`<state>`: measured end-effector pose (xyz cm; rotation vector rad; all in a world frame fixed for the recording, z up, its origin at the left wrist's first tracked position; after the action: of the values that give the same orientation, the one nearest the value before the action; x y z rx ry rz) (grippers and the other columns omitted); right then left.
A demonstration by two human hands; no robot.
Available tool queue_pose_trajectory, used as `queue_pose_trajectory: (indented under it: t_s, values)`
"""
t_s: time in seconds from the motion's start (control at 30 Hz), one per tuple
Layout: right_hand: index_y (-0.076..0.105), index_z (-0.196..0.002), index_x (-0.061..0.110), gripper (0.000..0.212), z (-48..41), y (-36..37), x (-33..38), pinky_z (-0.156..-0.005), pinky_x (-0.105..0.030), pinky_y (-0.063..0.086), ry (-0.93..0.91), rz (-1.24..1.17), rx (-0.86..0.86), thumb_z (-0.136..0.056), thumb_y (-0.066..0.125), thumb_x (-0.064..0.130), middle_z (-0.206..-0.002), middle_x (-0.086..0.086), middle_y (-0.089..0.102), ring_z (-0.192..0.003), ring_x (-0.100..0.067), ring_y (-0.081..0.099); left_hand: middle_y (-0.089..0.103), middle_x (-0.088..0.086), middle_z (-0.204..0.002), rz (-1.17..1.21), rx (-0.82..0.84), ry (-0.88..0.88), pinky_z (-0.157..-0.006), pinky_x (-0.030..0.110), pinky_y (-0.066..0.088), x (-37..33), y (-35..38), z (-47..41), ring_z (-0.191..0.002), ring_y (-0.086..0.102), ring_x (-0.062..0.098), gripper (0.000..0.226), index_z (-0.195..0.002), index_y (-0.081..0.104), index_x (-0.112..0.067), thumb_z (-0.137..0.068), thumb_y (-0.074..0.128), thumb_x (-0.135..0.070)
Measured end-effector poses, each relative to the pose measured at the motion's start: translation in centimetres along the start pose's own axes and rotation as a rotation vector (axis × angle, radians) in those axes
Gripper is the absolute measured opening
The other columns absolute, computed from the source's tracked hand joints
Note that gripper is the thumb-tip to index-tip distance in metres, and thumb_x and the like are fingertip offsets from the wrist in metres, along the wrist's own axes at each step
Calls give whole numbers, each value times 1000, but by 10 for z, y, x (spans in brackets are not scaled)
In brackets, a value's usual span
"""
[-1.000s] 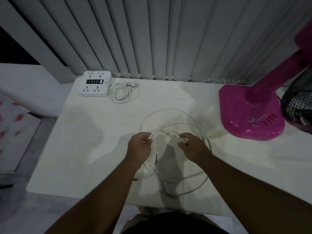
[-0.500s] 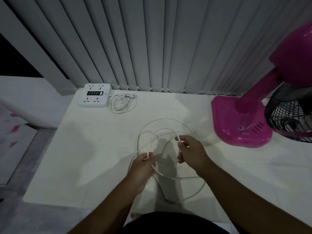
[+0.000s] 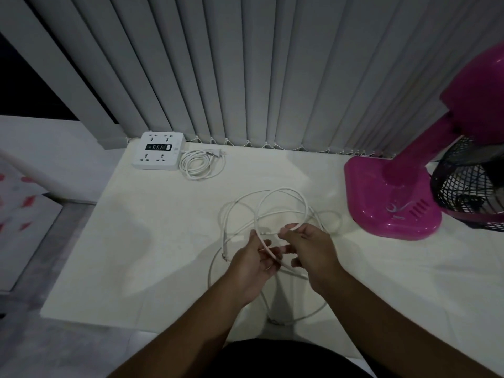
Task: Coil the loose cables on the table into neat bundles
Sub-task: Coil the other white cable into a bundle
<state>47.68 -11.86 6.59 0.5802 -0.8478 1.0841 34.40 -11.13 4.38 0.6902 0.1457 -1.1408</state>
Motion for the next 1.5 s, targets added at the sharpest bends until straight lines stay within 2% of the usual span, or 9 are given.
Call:
queue_pose_trajectory:
  t_s: [0.17, 0.33, 0.6, 0.73, 0.93, 1.1, 1.27, 1.37, 1.5]
  values:
    - [77, -83, 16, 3, 5, 3, -6, -44, -12, 40, -49, 134, 61, -81, 79, 17, -69, 6, 72, -49, 3, 57, 66, 11, -87, -89, -49, 93, -78, 35, 51, -10, 0, -1, -87, 64, 23, 33, -96, 63, -9, -108, 42, -32]
    - [65, -77, 19, 19, -3, -2, 3, -68, -34, 48, -28, -133, 67, -90, 72, 31, -68, -3, 63, -66, -15, 59, 73, 6, -84, -270, -251, 196, -70, 33, 54, -12, -10, -3, -81, 68, 20, 36, -101, 64, -6, -108, 39, -32]
    - [66, -89, 6, 31, -6, 1, 8, -71, -52, 62, 59, -101, 156, -99, 60, 35, -51, -11, 48, -43, -21, 52, 68, 13, -78, -256, -423, 554, -58, 34, 53, -14, -9, -4, -62, 63, 21, 24, -104, 62, -9, -103, 52, -30]
    - [54, -100, 0, 23, -4, 5, 6, -59, -41, 59, 183, -178, 152, -104, 48, 22, -54, -15, 53, -43, -24, 54, 67, 10, -79, -163, -421, 653, -55, 35, 58, -20, -8, -5, -61, 68, 13, 19, -106, 60, -12, -99, 61, -30]
    - [55, -96, 6, 14, 0, 6, 8, -60, -46, 59, 253, -185, 218, -97, 48, 18, -55, -6, 43, -46, -19, 44, 64, 2, -68, -322, -395, 787, -47, 23, 51, -23, -14, -6, -55, 60, 6, 18, -99, 69, -19, -100, 58, -33]
    - [71, -96, 10, 34, 2, 5, 14, -59, -50, 62, 73, 136, 250, -96, 62, 42, -53, -3, 43, -47, -14, 51, 62, -6, -69, -428, -321, 781, -55, 22, 51, -20, -13, -5, -62, 58, 7, 17, -93, 74, -28, -100, 59, -32]
    - [62, -100, 10, 28, -6, 3, 6, -58, -45, 59, 76, 141, 101, -102, 51, 35, -50, -2, 53, -48, -16, 58, 66, -8, -86, -444, -157, 670, -70, 16, 50, -16, -13, -8, -71, 60, 0, 40, -136, 56, -30, -99, 57, -13]
    - [59, -102, 13, 23, -11, -2, 2, -50, -33, 55, 131, 129, 49, -103, 45, 32, -50, -1, 57, -48, -14, 63, 78, -11, -92, -315, -189, 683, -73, 10, 51, -16, -20, -5, -86, 72, 0, 39, -127, 62, -22, -92, 70, -7]
    - [58, -102, 16, 21, -11, -2, -5, -60, -33, 49, 158, 162, 57, -101, 43, 31, -52, 0, 60, -50, -14, 63, 78, 0, -107, -363, -136, 726, -84, 26, 58, -16, -25, -5, -100, 73, 12, 28, -118, 74, -17, -93, 70, -6]
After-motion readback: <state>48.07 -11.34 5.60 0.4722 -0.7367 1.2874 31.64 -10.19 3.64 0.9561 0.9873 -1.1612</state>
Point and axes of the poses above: each hand's wrist, its own z-axis away from the middle knuckle, its own y-axis out of the palm, x = y × z, the point moved 2 cm from there along -z, towards the middle knuckle
